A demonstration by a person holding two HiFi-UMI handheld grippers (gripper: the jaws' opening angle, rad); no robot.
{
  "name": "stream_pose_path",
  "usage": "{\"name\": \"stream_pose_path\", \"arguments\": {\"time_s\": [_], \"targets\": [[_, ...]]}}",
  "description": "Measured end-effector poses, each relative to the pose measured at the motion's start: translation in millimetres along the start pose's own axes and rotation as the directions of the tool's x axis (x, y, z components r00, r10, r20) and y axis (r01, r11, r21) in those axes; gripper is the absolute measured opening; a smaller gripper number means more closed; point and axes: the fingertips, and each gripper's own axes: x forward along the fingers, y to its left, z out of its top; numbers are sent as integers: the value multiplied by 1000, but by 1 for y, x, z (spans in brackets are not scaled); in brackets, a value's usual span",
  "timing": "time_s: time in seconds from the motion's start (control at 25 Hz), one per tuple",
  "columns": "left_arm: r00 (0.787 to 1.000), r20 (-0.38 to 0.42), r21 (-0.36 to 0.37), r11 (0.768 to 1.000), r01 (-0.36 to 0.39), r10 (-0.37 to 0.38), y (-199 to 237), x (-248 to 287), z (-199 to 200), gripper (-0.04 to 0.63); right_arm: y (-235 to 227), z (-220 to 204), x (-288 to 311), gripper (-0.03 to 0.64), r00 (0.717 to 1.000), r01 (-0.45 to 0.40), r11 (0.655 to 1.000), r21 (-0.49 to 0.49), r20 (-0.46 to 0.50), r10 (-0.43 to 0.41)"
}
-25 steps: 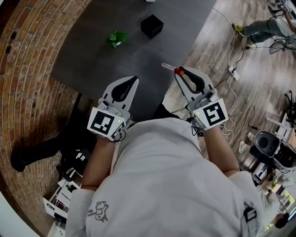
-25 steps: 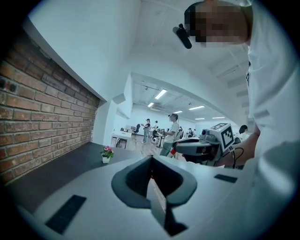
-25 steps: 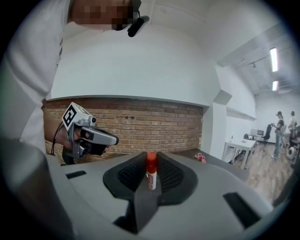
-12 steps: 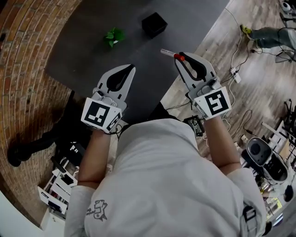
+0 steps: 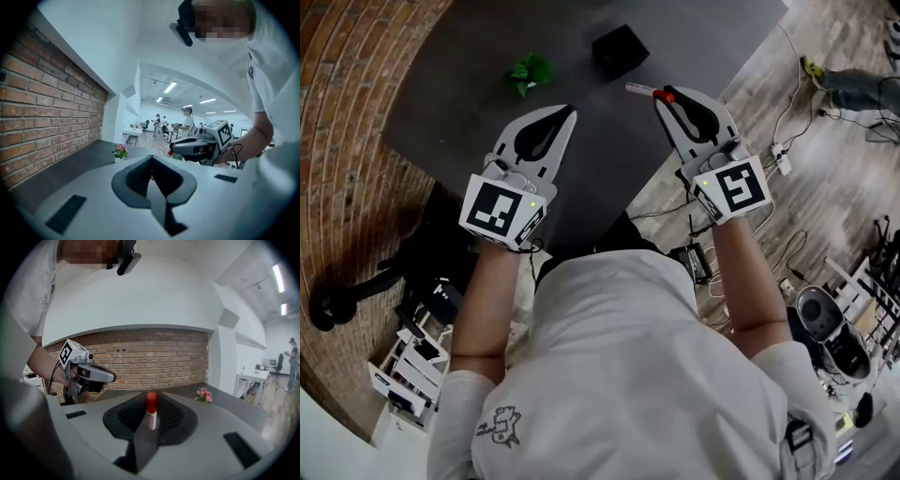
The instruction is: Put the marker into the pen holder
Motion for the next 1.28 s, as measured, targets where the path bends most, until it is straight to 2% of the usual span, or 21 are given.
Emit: {"name": "stream_pose_path", "arguments": {"time_s": [0.44, 0.72, 1.12, 1.28], "targets": [[999, -8, -28, 999, -34, 34, 30, 30, -23, 11, -32, -27, 54, 72, 1000, -5, 999, -37, 0, 5], [999, -26, -55, 998, -37, 36, 36, 47, -38, 11, -47, -61, 87, 72, 999, 13, 998, -57, -45, -16], [998, -38, -81, 995, -49, 46, 43, 45, -47, 11, -48, -92, 97, 75, 991, 21, 997, -70, -131, -31], [999, -31, -79, 996, -43, 40, 41, 42, -44, 11, -46, -93, 92, 106, 989, 39, 997, -69, -142, -48]]}}
